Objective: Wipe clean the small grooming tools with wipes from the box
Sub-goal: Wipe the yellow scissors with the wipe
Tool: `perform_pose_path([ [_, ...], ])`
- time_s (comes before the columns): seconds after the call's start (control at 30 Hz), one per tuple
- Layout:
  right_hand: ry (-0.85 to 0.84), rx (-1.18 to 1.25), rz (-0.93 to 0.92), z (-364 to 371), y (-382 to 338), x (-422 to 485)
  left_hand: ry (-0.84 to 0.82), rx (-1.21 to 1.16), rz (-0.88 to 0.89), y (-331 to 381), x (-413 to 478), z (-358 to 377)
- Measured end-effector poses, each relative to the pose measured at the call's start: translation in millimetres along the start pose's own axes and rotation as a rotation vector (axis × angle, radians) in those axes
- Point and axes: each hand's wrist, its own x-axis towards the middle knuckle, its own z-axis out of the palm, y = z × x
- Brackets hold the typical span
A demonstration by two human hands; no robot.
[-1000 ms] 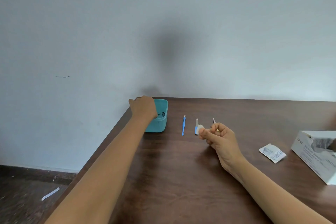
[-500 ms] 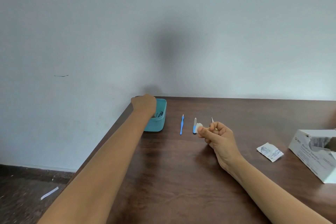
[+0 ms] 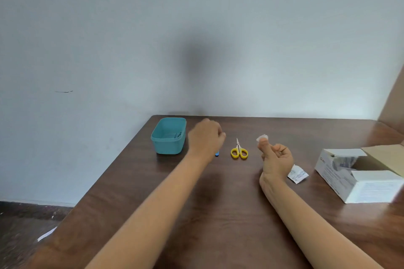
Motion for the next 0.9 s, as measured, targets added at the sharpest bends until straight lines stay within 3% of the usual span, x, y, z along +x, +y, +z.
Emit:
perform_pose_path([
  [0.23, -0.023, 0.053, 0.032, -4.3, -0.2, 6.6, -0.040, 0.132, 0.114, 37.0, -27.8, 55.4],
  [0.37, -0.034, 0.055, 0.066, -6.7, 0.7, 9.3, -0.166, 0.121, 0.061, 46.3, -34.0, 65.8],
  [0.5, -0.072, 0.047, 0.098, -7.8, 3.0, 10.7, -0.092, 0.114, 0.054, 49.5, -42.1, 69.2],
  [0.67, -0.113, 0.042, 0.150, -9.1, 1.1, 7.9, -0.025, -0.046, 0.034, 46.9, -54.8, 73.2],
  [0.77, -0.097, 0.072, 0.174, -11.8, -3.1, 4.1, 0.113, -0.097, -0.032, 48.1, -71.0, 56.5],
  [0.9, -0.098, 0.050, 0.184, -17.2, -7.0, -4.4, 0.192, -0.573, -0.301, 41.5, -85.7, 47.2],
])
